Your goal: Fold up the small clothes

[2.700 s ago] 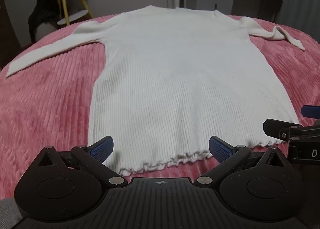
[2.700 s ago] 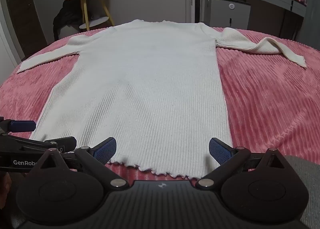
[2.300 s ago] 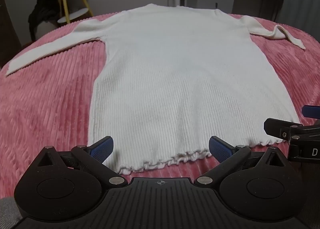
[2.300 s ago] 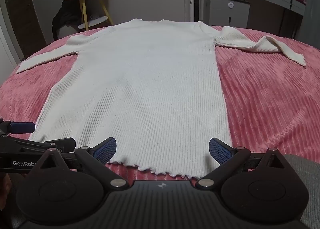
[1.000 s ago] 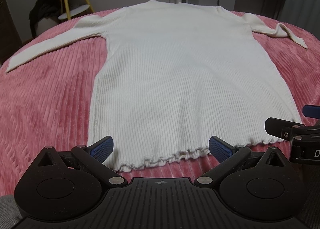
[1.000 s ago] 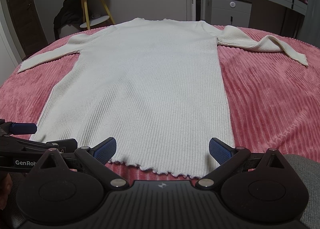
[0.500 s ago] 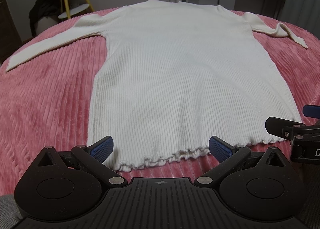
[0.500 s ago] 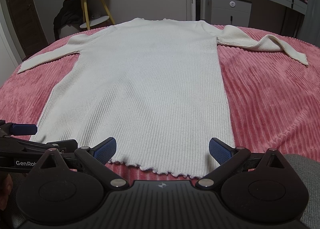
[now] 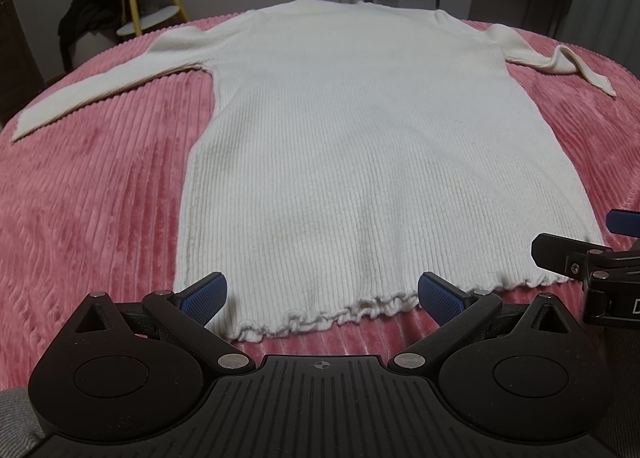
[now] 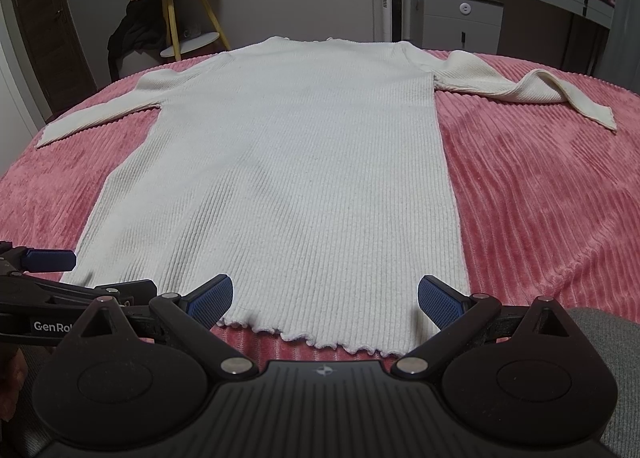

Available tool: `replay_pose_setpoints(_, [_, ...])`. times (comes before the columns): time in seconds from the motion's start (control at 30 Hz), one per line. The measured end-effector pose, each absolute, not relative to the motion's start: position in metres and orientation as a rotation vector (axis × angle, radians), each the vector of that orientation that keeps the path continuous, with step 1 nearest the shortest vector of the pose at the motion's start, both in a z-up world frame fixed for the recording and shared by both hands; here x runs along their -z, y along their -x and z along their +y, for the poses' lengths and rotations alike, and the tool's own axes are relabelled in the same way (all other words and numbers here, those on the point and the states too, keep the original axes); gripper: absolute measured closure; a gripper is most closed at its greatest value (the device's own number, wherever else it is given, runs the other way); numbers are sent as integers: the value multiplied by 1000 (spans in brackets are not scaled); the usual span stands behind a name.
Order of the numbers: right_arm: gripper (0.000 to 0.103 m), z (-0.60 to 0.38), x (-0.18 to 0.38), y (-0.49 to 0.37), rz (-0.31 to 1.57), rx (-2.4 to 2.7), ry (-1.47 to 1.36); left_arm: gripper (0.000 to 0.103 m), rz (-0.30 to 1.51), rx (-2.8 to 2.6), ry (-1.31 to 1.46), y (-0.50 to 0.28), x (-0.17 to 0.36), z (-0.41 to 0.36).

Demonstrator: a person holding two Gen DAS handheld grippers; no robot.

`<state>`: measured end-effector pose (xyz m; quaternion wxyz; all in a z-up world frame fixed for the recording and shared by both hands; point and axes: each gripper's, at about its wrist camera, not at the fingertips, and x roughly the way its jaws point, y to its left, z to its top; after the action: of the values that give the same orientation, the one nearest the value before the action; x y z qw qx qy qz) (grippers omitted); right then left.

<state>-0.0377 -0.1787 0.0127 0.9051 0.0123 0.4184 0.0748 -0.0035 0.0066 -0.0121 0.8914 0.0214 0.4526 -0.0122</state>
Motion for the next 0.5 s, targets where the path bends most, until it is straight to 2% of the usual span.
replay_pose_setpoints(0.5, [4,-179,-13,38,864,-156,-23,0,953,26,-42,2,11,5])
